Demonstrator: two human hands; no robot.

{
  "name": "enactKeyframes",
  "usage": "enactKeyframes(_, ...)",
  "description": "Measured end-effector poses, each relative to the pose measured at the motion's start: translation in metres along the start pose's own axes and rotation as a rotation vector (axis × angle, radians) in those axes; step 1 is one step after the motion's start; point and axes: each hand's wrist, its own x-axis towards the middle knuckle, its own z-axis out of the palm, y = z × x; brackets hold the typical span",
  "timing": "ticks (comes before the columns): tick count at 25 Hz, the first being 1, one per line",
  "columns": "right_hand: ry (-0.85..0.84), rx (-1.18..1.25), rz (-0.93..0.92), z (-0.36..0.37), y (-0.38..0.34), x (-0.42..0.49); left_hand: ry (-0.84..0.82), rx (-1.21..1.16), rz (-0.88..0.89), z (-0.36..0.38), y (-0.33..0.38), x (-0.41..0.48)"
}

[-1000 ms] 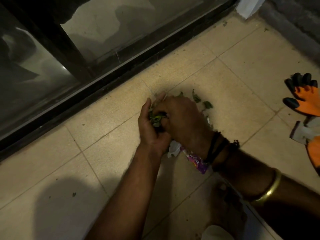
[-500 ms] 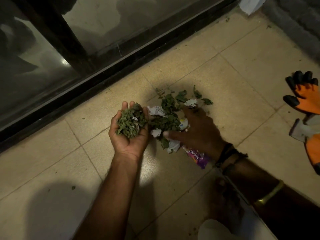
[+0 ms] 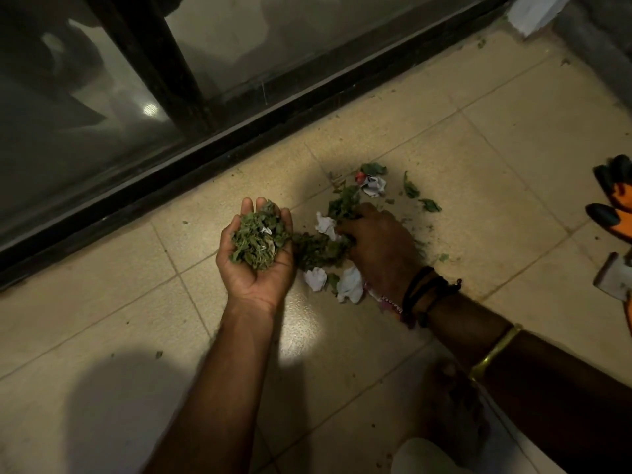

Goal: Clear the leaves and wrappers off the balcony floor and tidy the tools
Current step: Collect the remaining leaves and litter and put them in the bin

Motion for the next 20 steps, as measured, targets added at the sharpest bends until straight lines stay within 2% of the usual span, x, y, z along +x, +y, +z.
enactKeyframes(2,0.115,0.075,-0.046,-0.003,0.010,0.010,0.006,-0.014,0.000,0.001,-0.003,0.001)
enactKeyframes(3,0.120,0.098,-0.029,-0.007,0.015,0.015,0.002,-0.018,-0.003,0.005,-0.005,0.000)
enactKeyframes(6,0.021,0.274,0.104,-0.042,0.025,0.024,0.003,-0.044,0.005,0.024,-0.013,-0.013)
enactKeyframes(9,-0.047,0.526,0.324,-0.107,0.018,0.014,0.042,-0.060,0.026,0.058,-0.021,-0.055)
enactKeyframes(15,-0.146,1.122,0.819,-0.302,-0.062,-0.035,0.161,-0.071,0.033,0.185,-0.011,-0.204)
enactKeyframes(20,-0.152,1.390,0.919,-0.483,-0.178,-0.085,0.192,-0.070,0.044,0.315,0.030,-0.352)
